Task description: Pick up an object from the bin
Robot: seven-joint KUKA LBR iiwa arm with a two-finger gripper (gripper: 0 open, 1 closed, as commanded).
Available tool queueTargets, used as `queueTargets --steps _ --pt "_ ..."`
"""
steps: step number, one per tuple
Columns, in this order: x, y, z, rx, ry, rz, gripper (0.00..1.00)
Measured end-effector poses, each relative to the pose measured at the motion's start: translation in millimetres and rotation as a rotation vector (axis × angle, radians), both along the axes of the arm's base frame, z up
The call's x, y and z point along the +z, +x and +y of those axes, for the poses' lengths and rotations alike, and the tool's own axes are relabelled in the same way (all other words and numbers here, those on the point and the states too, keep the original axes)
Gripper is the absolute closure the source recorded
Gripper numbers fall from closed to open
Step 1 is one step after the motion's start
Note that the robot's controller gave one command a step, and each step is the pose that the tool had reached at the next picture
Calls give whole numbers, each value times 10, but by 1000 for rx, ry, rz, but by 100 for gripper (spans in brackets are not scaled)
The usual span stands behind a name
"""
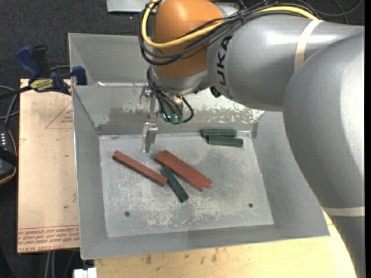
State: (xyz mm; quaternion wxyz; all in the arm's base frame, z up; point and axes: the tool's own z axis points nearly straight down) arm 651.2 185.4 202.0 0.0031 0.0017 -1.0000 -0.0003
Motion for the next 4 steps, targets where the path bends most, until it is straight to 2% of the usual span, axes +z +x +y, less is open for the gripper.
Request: queueTargets --steps 1,2,3,4 --pt "51 19 -8 -3 1 -8 0" --pt "-679 -195 3 -27 2 -11 0" --pt "-933 -295 -33 -90 -2 0 0" --pt "-964 -379 100 -105 1 -8 0"
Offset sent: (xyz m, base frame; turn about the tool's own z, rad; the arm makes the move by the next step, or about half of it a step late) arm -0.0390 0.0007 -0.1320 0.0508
